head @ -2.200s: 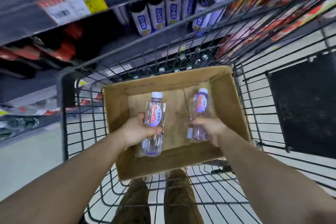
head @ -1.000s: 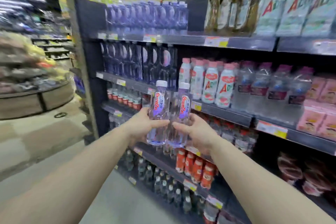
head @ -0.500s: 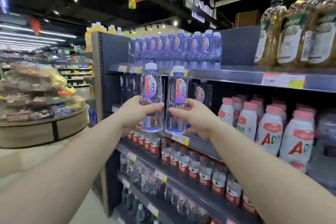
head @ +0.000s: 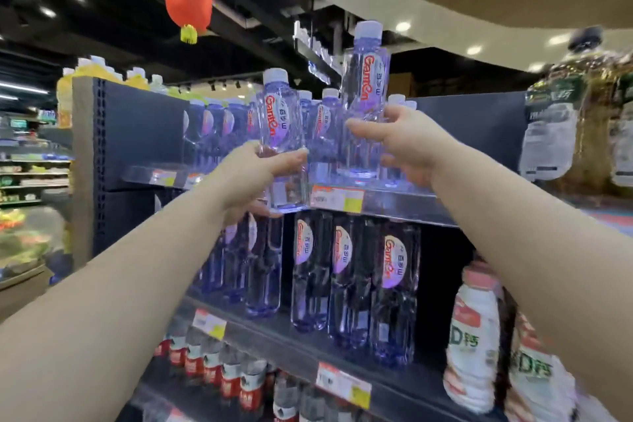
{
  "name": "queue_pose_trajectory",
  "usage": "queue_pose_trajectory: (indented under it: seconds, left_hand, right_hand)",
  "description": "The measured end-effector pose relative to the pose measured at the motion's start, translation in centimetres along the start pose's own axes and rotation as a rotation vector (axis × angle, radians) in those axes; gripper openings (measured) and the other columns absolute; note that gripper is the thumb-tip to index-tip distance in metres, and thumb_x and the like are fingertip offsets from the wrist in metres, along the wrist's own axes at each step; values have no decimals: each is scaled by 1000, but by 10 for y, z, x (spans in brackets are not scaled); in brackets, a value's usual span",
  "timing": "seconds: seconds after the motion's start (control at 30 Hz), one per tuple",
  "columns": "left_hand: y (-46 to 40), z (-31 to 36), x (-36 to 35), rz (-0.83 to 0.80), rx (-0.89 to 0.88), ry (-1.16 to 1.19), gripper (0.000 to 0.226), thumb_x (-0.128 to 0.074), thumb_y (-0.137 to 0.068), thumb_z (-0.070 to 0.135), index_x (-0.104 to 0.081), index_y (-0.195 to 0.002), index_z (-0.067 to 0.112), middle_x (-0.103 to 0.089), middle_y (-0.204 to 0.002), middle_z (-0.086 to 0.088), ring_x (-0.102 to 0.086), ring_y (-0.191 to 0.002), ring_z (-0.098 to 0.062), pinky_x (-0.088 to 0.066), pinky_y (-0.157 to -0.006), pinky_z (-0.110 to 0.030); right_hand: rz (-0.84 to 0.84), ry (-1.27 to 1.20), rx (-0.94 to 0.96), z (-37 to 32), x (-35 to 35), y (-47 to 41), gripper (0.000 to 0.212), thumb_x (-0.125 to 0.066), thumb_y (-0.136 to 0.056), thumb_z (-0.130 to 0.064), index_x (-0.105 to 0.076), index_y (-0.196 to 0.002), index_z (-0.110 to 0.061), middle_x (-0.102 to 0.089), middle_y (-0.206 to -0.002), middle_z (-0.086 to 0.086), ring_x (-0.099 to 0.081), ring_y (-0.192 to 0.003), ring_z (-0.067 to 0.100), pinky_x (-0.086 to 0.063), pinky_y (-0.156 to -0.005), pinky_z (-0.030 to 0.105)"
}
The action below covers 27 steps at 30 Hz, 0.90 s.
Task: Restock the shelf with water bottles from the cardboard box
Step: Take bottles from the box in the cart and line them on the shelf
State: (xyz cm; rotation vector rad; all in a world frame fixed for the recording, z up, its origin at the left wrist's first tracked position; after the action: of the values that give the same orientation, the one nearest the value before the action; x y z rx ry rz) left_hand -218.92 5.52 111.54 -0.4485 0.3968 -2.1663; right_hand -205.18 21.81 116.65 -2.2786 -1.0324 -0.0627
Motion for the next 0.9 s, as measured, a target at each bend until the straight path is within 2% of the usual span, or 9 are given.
queue_pose_trajectory:
  seconds: [0.03,0.13,0.2,0.27,0.37,0.5,0.6,0.8,0.9]
  left_hand:
    - [-14,-2,5,-28,-26,15,62,-77,-77,46,-54,-121,10,-71,-109,5,-62,-98,-5,-55,-54,-35]
    - [-52,-8,24,-98,-88,-4,80,-83,-59,62,-60,-119,14,-71,-113,4,-62,-110,-9,-52,-55,-32]
    - [-72,-15,36,-128,-121,-33,79,-81,-57,67,-62,-115,16,-73,-109,5,-63,-110,-10,-47,-67,-32]
    - [-89,-22,43,-165,-132,-8,69,-77,-64,62,-64,-112,15,-76,-101,7,-64,-105,-8,-45,-73,-34]
    - [-107,-33,47,-210,-147,32,61,-77,-67,59,-67,-108,14,-76,-96,9,-64,-103,-9,-47,-76,-36]
    - [-121,-41,43,-262,-171,73,49,-79,-71,54,-65,-102,18,-74,-103,5,-62,-86,-9,-45,-71,-33]
    - [-124,-45,39,-306,-168,107,46,-79,-71,51,-61,-99,19,-73,-106,2,-58,-80,-10,-47,-71,-34]
    - [-123,-47,32,-323,-160,115,46,-77,-75,49,-62,-103,17,-70,-107,3,-59,-94,-8,-44,-69,-31]
    - [-122,-48,33,-341,-134,112,80,-80,-63,61,-56,-120,12,-66,-123,-1,-60,-111,-17,-49,-77,-35]
  right_hand:
    - [44,25,19,-1,0,-11,31,-76,-79,-41,-64,-102,-24,-66,-110,-7,-61,-106,15,-50,-75,30]
    - [178,136,-8,5,-6,-43,85,-80,-60,-58,-55,-130,-17,-62,-127,0,-59,-97,15,-40,-61,26]
    - [227,209,-66,23,-14,-59,80,-80,-71,-47,-49,-136,-13,-62,-124,6,-61,-96,20,-48,-67,32]
    - [261,273,-181,36,-23,-66,85,-80,-76,-41,-39,-145,-12,-56,-127,6,-60,-114,27,-56,-86,41]
    - [297,338,-283,45,-31,-75,84,-76,-82,-35,-32,-148,-6,-47,-137,8,-56,-116,27,-55,-92,42]
    - [337,409,-319,39,-39,-77,79,-73,-85,-36,-33,-147,-9,-51,-130,7,-58,-101,22,-57,-81,36]
    - [388,456,-324,38,-47,-77,80,-74,-83,-37,-34,-146,-9,-49,-121,6,-58,-99,25,-60,-77,40]
    - [423,503,-345,41,-50,-77,70,-74,-82,-39,-42,-138,-11,-44,-111,0,-57,-102,26,-61,-74,45]
    - [433,521,-350,43,-49,-80,73,-73,-84,-38,-38,-142,-12,-48,-131,6,-55,-103,25,-61,-74,44]
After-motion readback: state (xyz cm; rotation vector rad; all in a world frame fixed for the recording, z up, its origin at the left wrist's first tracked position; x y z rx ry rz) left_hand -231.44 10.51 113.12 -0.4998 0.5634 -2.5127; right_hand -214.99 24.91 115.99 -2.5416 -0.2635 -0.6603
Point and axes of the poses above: each hand's wrist, its own y-axis away from the middle knuckle, its own x-axis out of the back of the hand, z = x × y, the point moved 2 cm from there along -y, towards the middle knuckle
